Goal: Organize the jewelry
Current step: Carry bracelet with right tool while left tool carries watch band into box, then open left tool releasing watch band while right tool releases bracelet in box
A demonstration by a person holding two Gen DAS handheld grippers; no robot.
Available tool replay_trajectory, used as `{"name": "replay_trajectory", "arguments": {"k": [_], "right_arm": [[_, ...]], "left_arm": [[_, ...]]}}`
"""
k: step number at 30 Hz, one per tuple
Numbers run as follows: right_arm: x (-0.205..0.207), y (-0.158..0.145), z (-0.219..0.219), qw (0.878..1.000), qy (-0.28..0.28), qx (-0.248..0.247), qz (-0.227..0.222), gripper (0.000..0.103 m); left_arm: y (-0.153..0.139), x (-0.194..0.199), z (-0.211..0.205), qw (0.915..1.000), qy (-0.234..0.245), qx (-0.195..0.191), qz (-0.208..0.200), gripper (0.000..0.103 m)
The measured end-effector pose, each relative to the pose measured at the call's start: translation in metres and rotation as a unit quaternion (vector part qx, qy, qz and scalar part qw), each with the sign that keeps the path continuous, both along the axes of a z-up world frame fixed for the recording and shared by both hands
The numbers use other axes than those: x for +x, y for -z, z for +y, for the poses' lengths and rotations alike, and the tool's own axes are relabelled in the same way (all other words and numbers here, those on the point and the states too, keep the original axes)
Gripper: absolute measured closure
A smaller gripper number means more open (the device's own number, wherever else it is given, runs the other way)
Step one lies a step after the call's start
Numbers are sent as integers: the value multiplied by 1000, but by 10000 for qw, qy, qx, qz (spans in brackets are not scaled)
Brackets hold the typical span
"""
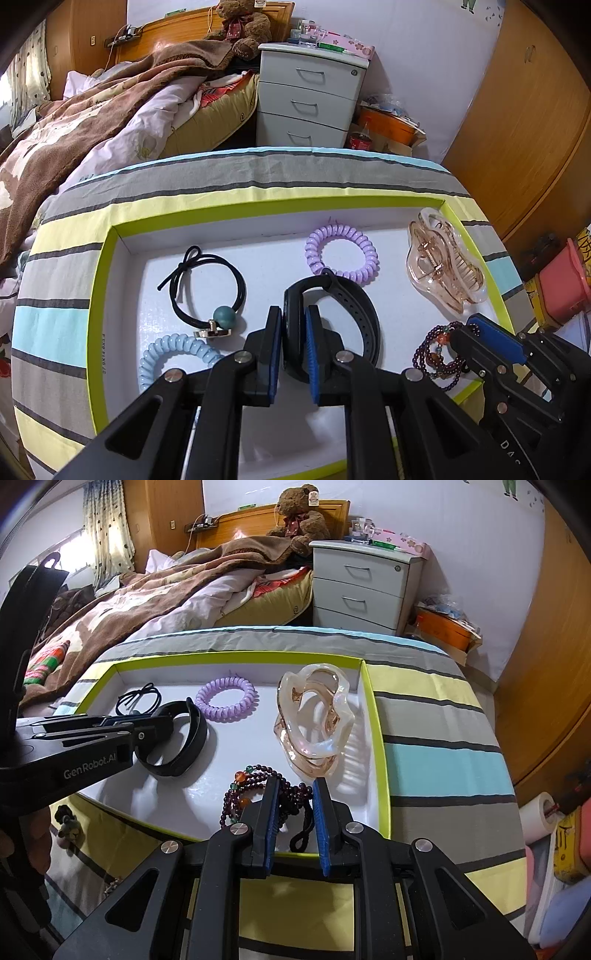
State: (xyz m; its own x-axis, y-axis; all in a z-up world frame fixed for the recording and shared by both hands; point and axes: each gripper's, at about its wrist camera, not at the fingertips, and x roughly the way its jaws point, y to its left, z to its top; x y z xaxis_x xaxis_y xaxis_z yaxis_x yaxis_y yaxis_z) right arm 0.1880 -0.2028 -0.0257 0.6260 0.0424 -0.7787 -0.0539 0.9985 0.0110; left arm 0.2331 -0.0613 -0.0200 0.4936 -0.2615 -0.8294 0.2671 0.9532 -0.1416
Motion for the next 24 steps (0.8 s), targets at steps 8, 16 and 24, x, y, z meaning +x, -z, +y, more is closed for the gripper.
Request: {"name": "replay_trajectory", "arguments": {"k": [8, 16, 24], "right_arm": [[1, 0, -2, 10000, 5, -5, 37, 84], [1, 0, -1, 10000, 11, 48, 81, 84], [0, 0, -2, 9999, 29, 61, 104, 83]], "left_arm": [[1, -1, 0, 10000, 9, -29, 4, 82], [0, -3, -1, 10000, 22, -19, 12, 70], [-2, -6, -2, 10000, 32, -48, 20, 61]]}}
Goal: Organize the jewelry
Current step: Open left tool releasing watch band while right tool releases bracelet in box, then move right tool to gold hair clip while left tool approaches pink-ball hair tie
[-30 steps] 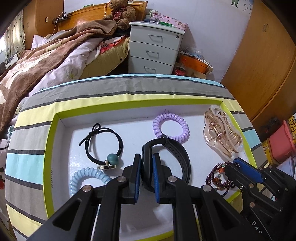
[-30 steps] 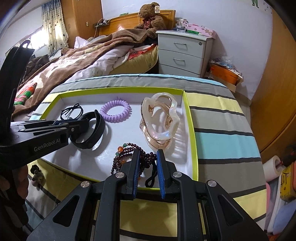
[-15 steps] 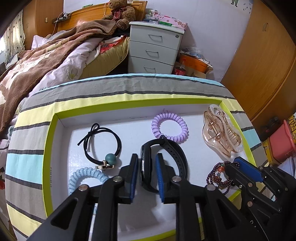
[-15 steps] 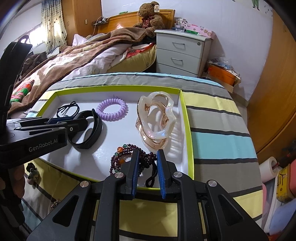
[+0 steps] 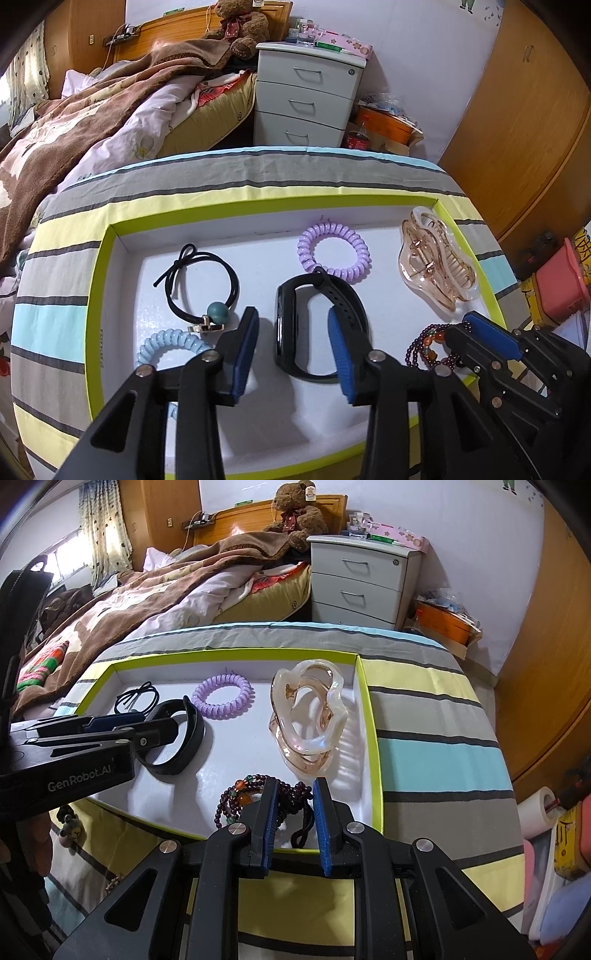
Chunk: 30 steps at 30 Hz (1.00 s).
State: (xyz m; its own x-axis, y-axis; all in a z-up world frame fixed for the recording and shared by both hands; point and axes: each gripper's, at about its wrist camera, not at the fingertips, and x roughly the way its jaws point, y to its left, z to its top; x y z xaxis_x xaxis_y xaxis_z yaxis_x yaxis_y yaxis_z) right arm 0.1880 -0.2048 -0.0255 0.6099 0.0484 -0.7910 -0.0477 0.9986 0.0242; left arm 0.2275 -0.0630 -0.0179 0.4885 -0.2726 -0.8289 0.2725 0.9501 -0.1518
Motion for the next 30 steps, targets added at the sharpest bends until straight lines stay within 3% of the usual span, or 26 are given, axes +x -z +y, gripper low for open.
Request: {"name": "replay_trajectory", "arguments": {"k": [7, 9, 11, 30], "right_arm": [[-8, -5, -3, 9999, 33, 72, -103, 82], [-11, -7, -3, 9999, 35, 75, -148, 78], [-14, -8, -2, 9998, 48, 87, -170, 65], [-64, -40, 21, 9969, -62, 316, -714, 64]], "left_arm": [[-9, -8, -1, 9999, 38, -42, -89, 52], [-12, -12, 1, 9999, 30, -80, -128, 50], [-16, -14, 3, 9998, 22, -114, -156, 49], [-50, -80, 48, 9970, -205, -158, -727, 45]]}}
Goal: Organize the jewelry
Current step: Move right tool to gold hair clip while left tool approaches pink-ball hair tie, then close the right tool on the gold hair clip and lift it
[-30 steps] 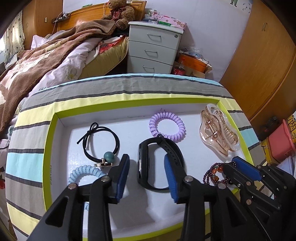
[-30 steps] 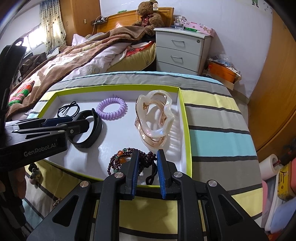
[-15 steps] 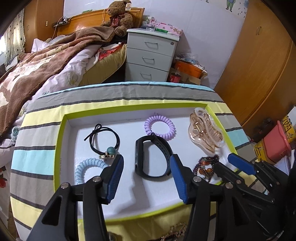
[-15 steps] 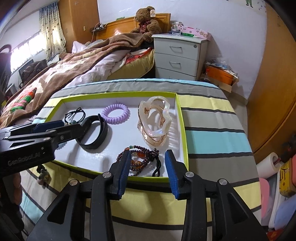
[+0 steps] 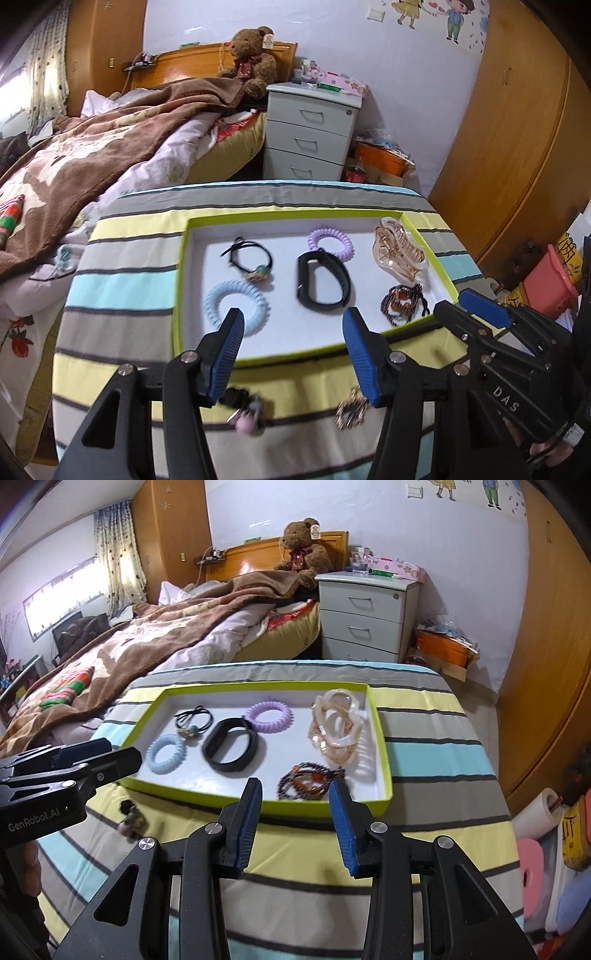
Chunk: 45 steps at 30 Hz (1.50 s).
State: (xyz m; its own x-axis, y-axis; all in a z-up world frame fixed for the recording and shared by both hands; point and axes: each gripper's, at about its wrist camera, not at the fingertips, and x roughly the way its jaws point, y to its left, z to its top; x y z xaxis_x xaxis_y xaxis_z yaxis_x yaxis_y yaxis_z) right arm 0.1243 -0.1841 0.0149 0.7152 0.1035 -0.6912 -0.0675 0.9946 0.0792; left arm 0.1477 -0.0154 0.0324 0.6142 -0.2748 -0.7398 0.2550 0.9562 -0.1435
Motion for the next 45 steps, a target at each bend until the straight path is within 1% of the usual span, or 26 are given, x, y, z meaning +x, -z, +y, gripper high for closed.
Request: {"name": "replay_trajectory", "arguments": {"k": [2, 5, 7, 12, 14, 19, 25, 28, 35, 42, 45], "right_arm": [[-5, 1, 3, 10000, -59, 27, -18, 64], [-13, 6, 10, 9998, -158, 110, 32, 64], [-16, 12, 15, 9995, -245, 183, 107, 64], [-18, 23, 23, 9986, -295, 358, 262, 64], [-19, 28, 29, 9979, -305, 436, 366, 64], [-19, 37, 44, 9970, -429, 386, 520, 64], [-11, 45, 56, 9951, -484, 483, 710, 64], [-8, 50, 64, 9950, -514, 358, 780, 64], [-3, 54, 76, 9945, -735, 252, 697, 64], [-10, 56, 80, 9950, -738, -117, 669, 64], [-12, 55, 77, 9952, -715, -76, 657, 64]], "left_arm": [[-1, -8, 8, 10000, -53, 13, -55, 45], [-1, -19, 26, 9998, -162, -75, -111, 45], [1, -26, 40, 9994, -314, -103, -136, 45], [15, -38, 65, 9983, -555, -160, -40, 45], [19, -43, 71, 9979, -617, -176, -21, 45], [26, -51, 86, 9967, -744, -314, -6, 45], [32, -57, 96, 9965, -762, -353, 30, 45], [36, -60, 101, 9963, -787, -339, 62, 45], [43, -61, 109, 9954, -861, -386, 157, 45], [45, -59, 108, 9956, -833, -390, 191, 45], [45, -57, 103, 9958, -805, -387, 207, 45]]}}
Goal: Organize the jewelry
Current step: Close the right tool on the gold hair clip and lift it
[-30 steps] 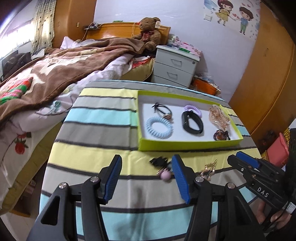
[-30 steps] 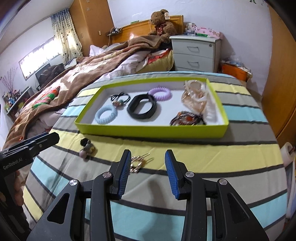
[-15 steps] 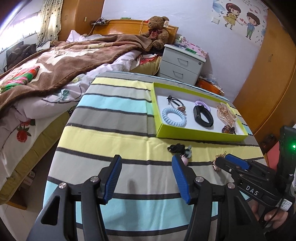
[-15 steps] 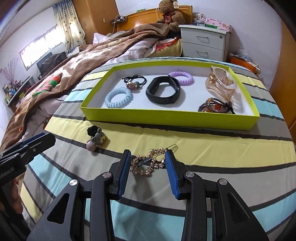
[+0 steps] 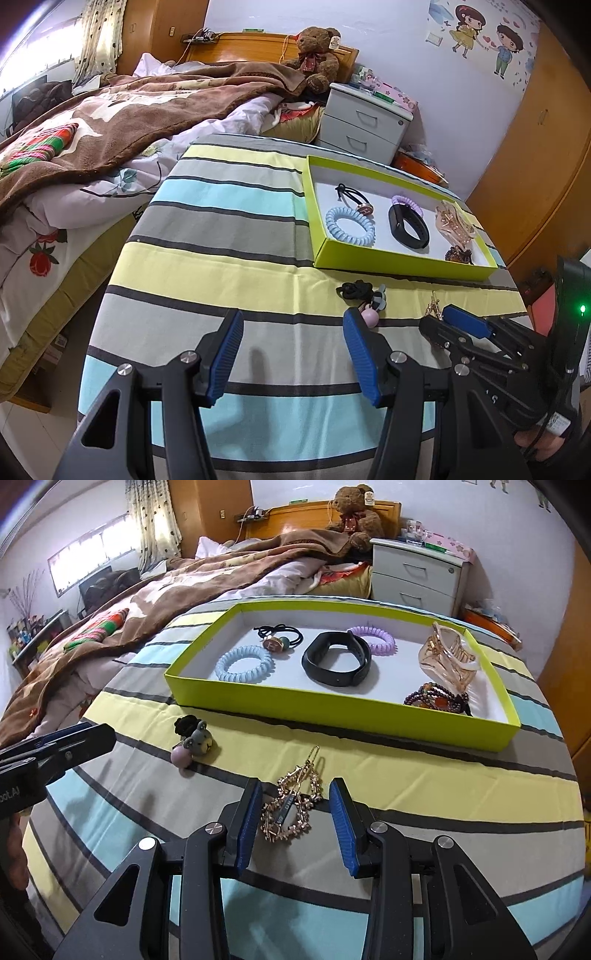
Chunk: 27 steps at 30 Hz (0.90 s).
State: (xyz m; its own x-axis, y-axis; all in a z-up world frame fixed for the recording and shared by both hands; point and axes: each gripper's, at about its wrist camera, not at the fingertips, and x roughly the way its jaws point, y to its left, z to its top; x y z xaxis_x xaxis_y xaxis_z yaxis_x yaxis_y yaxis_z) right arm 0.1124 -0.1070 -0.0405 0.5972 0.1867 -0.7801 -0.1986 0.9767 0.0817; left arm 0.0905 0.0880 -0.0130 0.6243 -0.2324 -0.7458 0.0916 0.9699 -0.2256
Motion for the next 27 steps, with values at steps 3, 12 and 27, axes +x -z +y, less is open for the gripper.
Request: {"name": "replay_trajectory", "arguments": {"k": [3, 12, 27], "right_arm": [[-1, -1, -3, 10000, 41, 12, -32, 76], [-5, -3, -6, 9999, -6, 39, -98, 88], [-16, -17, -25, 9991, 85, 235, -351, 88]], "left_arm": [[0, 1, -4, 10000, 5, 12, 22, 45], [1, 0, -7, 10000, 21, 20, 73, 45], [10, 15, -25, 9992, 237, -69, 326, 44]]}}
